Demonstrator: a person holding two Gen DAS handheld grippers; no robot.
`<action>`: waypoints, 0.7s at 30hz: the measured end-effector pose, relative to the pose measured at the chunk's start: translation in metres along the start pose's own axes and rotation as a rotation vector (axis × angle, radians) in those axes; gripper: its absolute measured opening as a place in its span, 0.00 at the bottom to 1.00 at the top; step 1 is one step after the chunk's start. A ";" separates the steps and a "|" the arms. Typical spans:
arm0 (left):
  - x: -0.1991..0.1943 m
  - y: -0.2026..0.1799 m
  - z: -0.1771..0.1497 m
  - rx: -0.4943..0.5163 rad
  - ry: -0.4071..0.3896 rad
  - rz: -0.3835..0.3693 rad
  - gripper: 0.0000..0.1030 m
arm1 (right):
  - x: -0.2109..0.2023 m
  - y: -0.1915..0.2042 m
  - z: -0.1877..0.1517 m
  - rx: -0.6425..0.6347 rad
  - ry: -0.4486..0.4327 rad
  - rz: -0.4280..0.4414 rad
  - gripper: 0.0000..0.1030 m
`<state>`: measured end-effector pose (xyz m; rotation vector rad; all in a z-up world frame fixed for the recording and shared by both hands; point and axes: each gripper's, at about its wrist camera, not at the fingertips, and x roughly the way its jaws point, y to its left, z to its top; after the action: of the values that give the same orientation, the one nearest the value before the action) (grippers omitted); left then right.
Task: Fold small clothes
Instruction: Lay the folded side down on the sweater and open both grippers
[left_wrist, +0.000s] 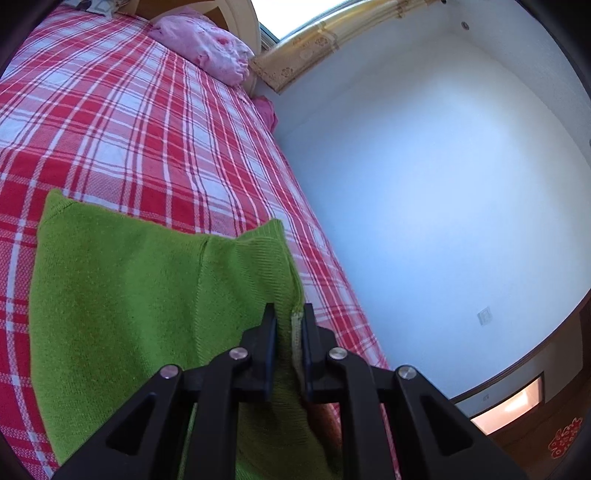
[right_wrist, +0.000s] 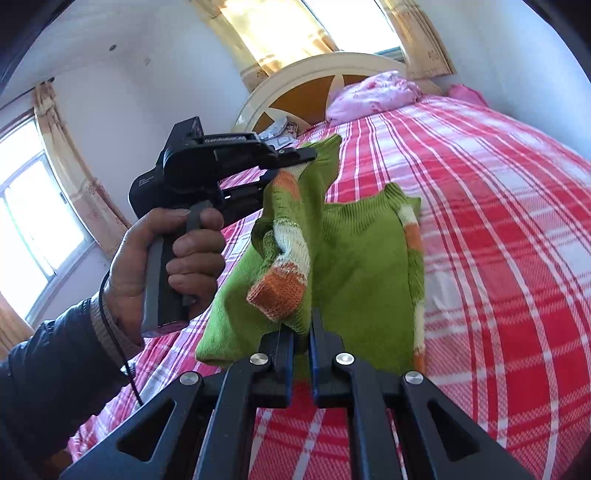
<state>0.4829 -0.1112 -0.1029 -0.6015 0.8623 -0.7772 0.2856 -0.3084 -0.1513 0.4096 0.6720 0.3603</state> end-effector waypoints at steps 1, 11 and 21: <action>0.005 -0.002 0.000 0.007 0.008 0.007 0.12 | -0.001 -0.003 -0.002 0.018 0.005 0.005 0.06; 0.035 -0.017 -0.019 0.085 0.058 0.073 0.14 | -0.004 -0.035 -0.016 0.134 0.037 -0.018 0.06; 0.001 -0.048 -0.048 0.334 0.051 0.229 0.66 | -0.004 -0.048 -0.023 0.173 0.031 -0.029 0.07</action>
<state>0.4261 -0.1473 -0.0932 -0.1835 0.8090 -0.7095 0.2764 -0.3453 -0.1884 0.5589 0.7410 0.2821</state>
